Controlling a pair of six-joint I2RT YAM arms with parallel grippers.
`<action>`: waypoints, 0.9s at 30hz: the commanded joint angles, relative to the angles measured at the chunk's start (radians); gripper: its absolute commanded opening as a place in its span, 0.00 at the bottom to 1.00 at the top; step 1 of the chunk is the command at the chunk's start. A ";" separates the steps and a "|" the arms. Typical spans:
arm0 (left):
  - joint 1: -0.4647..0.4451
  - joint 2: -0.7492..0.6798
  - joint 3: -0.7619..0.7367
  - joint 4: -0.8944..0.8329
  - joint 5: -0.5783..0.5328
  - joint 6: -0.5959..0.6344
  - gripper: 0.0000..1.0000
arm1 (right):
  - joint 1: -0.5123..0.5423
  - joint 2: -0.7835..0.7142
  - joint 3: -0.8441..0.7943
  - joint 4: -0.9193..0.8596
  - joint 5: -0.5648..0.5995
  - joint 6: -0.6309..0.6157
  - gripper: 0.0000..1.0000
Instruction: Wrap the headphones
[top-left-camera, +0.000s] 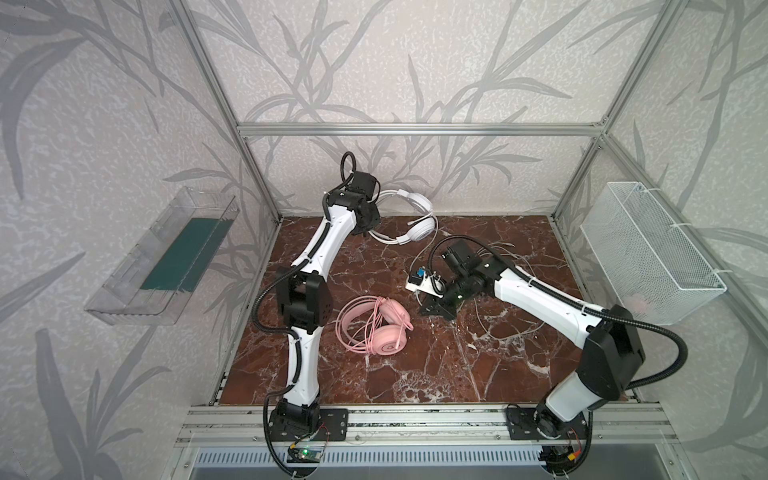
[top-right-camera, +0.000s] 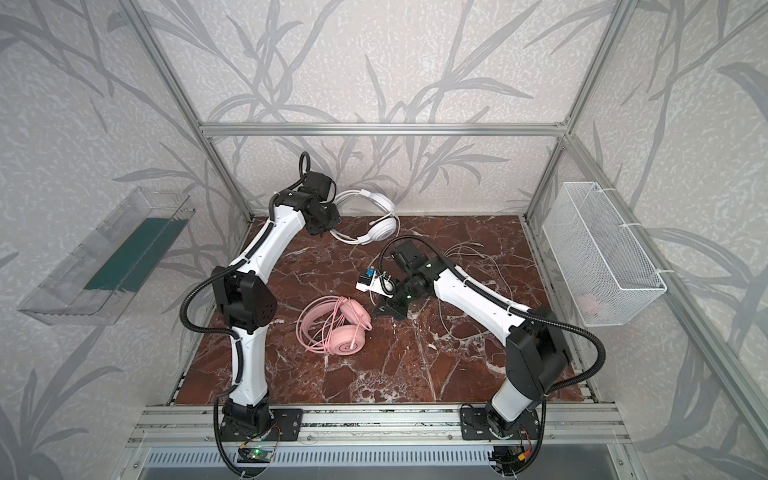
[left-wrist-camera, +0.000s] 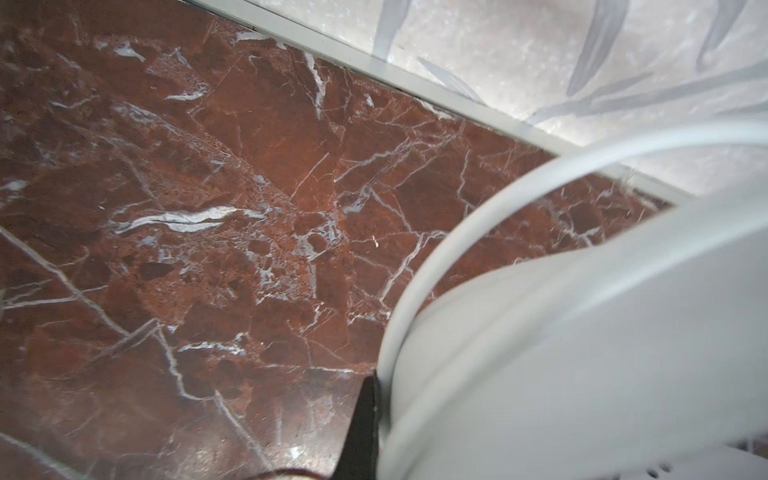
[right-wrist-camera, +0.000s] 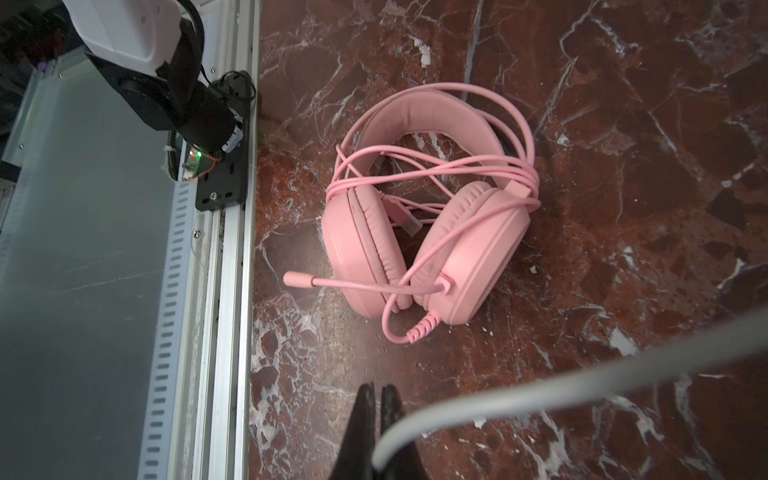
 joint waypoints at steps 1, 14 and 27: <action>-0.023 0.012 0.061 -0.048 -0.034 0.095 0.00 | -0.006 0.040 0.093 -0.181 0.068 -0.112 0.00; -0.057 0.009 0.010 -0.096 -0.036 0.312 0.00 | -0.091 0.042 0.261 -0.236 0.160 -0.270 0.00; -0.082 -0.014 -0.066 -0.094 0.045 0.451 0.00 | -0.161 0.109 0.380 -0.182 0.173 -0.351 0.00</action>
